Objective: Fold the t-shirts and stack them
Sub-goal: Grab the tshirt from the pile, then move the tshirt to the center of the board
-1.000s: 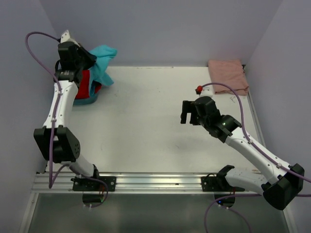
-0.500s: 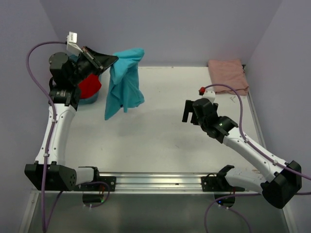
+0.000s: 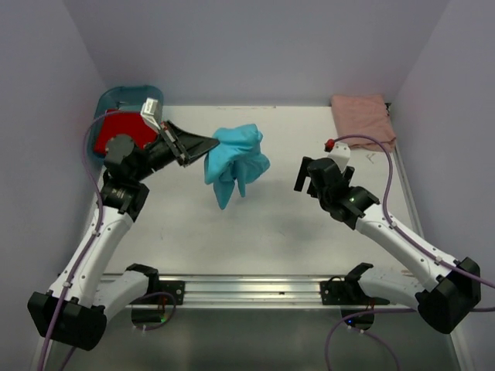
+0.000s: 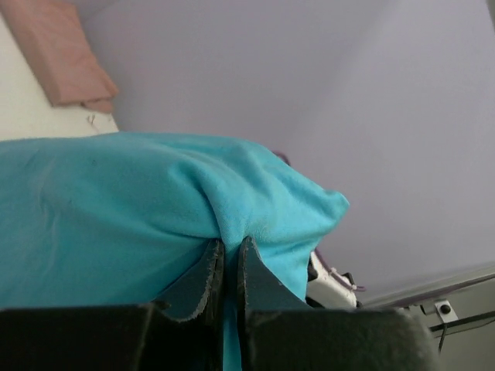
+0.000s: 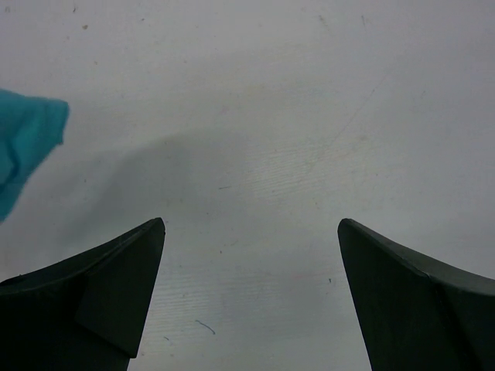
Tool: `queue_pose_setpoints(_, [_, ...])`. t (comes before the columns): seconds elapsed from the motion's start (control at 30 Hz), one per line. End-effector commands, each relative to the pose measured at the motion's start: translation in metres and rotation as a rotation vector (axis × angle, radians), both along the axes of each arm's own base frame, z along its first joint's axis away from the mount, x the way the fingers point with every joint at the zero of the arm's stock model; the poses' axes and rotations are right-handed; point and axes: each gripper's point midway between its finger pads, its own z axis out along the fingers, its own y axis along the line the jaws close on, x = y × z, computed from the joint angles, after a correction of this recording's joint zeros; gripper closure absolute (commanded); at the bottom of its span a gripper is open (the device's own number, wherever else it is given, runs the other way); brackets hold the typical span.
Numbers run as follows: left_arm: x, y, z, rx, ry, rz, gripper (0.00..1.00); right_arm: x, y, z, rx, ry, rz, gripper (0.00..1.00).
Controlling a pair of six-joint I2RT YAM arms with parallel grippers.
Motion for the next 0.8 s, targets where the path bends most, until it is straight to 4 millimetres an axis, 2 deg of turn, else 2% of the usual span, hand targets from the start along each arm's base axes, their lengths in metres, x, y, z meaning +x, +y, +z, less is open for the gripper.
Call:
queue_pose_setpoints(0.0, [0.0, -0.01, -0.052, -0.013, 0.129, -0.027, 1.0, 0.002, -0.018, 0.019, 0.008, -0.083, -0.096, 0.01])
queue_pose_setpoints(0.03, [-0.003, -0.015, -0.064, 0.011, 0.135, -0.05, 1.0, 0.002, -0.019, 0.021, 0.008, -0.09, -0.099, 0.01])
queue_pose_setpoints(0.07, [-0.003, -0.018, -0.085, 0.049, 0.2, -0.07, 1.0, 0.002, -0.02, 0.023, 0.005, -0.094, -0.1, 0.01])
queue_pose_setpoints(0.2, [0.004, -0.016, -0.107, 0.174, 0.23, -0.049, 1.0, 0.002, -0.023, 0.031, -0.002, -0.104, -0.098, 0.01])
queue_pose_setpoints(0.23, [0.009, -0.013, -0.107, 0.245, 0.167, -0.026, 1.0, 0.002, -0.023, 0.032, -0.002, -0.106, -0.097, 0.01])
queue_pose_setpoints(0.27, [0.022, -0.007, -0.104, 0.311, 0.174, 0.035, 1.0, 0.001, -0.023, 0.032, -0.005, -0.101, -0.095, 0.01])
queue_pose_setpoints(0.33, [0.04, 0.002, -0.113, 0.435, 0.144, 0.091, 1.0, 0.0, -0.023, 0.034, 0.001, -0.104, -0.092, 0.01])
queue_pose_setpoints(0.37, [0.052, -0.001, -0.121, 0.46, 0.146, 0.079, 1.0, 0.0, -0.022, 0.035, 0.005, -0.107, -0.09, 0.01])
queue_pose_setpoints(0.43, [0.058, -0.013, -0.136, 0.485, 0.142, -0.01, 1.0, -0.001, -0.02, 0.036, 0.016, -0.11, -0.078, 0.01])
queue_pose_setpoints(0.47, [0.072, -0.02, -0.158, 0.501, 0.183, -0.048, 1.0, 0.0, -0.019, 0.037, 0.02, -0.115, -0.072, 0.01])
queue_pose_setpoints(0.5, [0.074, -0.028, -0.169, 0.514, 0.18, -0.088, 1.0, 0.0, -0.015, 0.037, 0.029, -0.112, -0.054, 0.01])
queue_pose_setpoints(0.53, [0.084, -0.034, -0.196, 0.536, 0.231, -0.118, 1.0, 0.001, -0.012, 0.039, 0.038, -0.118, -0.041, 0.01])
queue_pose_setpoints(0.6, [0.092, -0.049, -0.214, 0.565, 0.221, -0.159, 1.0, 0.002, -0.007, 0.041, 0.042, -0.121, -0.008, 0.01])
queue_pose_setpoints(0.63, [0.097, -0.057, -0.24, 0.584, 0.258, -0.2, 1.0, 0.003, -0.002, 0.044, 0.057, -0.126, 0.016, 0.01])
queue_pose_setpoints(0.7, [0.103, -0.075, -0.254, 0.62, 0.253, -0.254, 1.0, 0.004, 0.005, 0.047, 0.055, -0.133, 0.071, 0.01])
queue_pose_setpoints(0.73, [0.108, -0.082, -0.283, 0.643, 0.292, -0.288, 1.0, 0.005, 0.014, 0.052, 0.077, -0.144, 0.111, 0.01])
queue_pose_setpoints(0.77, [0.116, -0.089, -0.286, 0.665, 0.298, -0.297, 1.0, 0.006, 0.018, 0.054, 0.073, -0.148, 0.145, 0.01])
